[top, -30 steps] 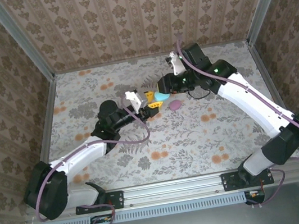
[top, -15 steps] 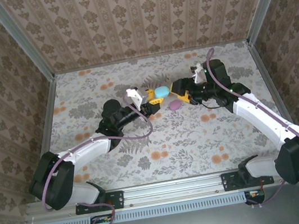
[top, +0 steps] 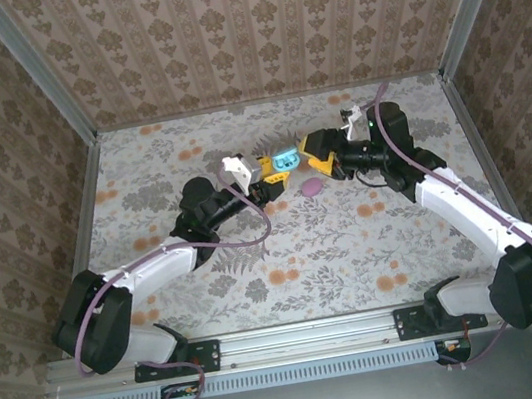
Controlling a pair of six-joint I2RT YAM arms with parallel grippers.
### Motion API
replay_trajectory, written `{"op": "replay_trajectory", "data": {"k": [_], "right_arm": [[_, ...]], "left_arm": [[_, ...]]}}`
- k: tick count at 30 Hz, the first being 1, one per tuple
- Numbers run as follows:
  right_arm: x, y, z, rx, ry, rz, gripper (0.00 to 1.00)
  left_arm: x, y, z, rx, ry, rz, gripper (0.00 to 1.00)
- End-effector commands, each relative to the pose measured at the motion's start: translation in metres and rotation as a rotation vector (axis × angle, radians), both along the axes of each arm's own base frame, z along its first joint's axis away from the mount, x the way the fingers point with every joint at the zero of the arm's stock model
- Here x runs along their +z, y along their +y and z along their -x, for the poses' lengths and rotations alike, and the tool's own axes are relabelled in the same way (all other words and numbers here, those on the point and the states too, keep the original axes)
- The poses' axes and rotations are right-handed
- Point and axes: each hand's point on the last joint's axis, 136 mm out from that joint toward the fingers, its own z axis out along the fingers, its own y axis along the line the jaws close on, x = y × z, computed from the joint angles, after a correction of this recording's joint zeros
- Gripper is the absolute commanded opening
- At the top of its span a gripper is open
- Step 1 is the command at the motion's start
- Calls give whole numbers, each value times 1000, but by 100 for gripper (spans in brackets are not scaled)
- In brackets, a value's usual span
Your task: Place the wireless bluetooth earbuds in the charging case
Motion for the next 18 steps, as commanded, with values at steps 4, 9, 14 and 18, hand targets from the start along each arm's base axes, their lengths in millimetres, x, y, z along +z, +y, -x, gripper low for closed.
{"op": "replay_trajectory", "data": {"k": [4,9,14,18], "right_arm": [[18,-2,11,4,-55,12,64],[38,0,9,-5,-94,-37,65],[35,20,9,78,-59,-103,63],[27,32,9,121,-32,-112,57]], "left_arm": [[22,-5,5,-19,-45,36,34],[24,-5,6,-23,-49,36,34],[27,-5,6,-27,-52,45,34],[30,-5,7,-30,-52,54,34]]}}
